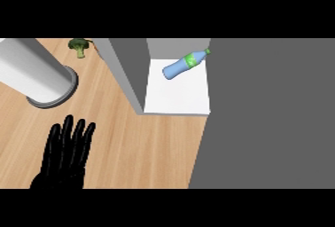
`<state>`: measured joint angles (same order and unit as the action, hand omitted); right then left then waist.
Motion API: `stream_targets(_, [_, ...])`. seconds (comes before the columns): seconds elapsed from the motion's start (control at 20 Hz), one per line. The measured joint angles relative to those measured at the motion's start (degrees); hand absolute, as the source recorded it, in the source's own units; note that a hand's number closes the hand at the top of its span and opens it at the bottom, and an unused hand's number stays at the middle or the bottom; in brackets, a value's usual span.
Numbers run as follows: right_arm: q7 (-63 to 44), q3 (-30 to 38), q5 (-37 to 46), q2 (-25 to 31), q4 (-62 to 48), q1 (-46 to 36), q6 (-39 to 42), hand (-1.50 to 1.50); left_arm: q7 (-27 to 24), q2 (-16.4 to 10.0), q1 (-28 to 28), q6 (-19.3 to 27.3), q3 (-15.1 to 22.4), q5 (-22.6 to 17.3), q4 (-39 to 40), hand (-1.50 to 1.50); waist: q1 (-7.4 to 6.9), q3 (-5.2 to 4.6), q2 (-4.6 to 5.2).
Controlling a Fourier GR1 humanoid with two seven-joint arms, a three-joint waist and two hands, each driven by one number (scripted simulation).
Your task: Pick up the bottled water, place it into the cabinet and close the cabinet
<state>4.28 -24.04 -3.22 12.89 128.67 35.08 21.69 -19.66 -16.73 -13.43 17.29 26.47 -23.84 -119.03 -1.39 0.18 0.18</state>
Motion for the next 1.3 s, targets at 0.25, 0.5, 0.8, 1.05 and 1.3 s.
stream_targets(0.25, [-2.7, -4.8, 4.9, 0.3, 1.8, -0.8, -0.8, 1.50, -3.2, -3.9, -9.7, -3.3, -2.9, -2.5, -6.3, -1.50, -0.08, 0.11, 0.27])
stream_targets(0.5, [-6.4, -9.3, 10.2, -1.0, 3.2, -2.5, -2.5, 1.50, -5.5, -6.9, -15.9, -7.7, -8.0, -7.0, -9.0, -1.50, -0.10, 0.14, 0.48])
stream_targets(0.8, [-15.1, -12.8, 12.8, -5.4, 3.1, -8.1, -4.3, 1.50, -6.8, -10.2, -23.0, -13.3, -13.7, -12.3, -12.7, -1.50, -0.90, 0.04, 0.46])
stream_targets(1.05, [-19.8, -16.0, 10.6, -9.8, -0.6, -13.7, -9.1, 1.50, -8.7, -12.0, -27.9, -18.3, -18.5, -15.3, -12.8, -1.50, -1.25, 0.05, 0.68])
stream_targets(1.3, [-24.0, -17.3, 7.1, -11.0, -4.4, -22.7, -16.4, 1.50, -10.5, -13.5, -32.6, -24.5, -24.6, -20.0, -12.4, -1.50, -1.48, 0.03, 0.77])
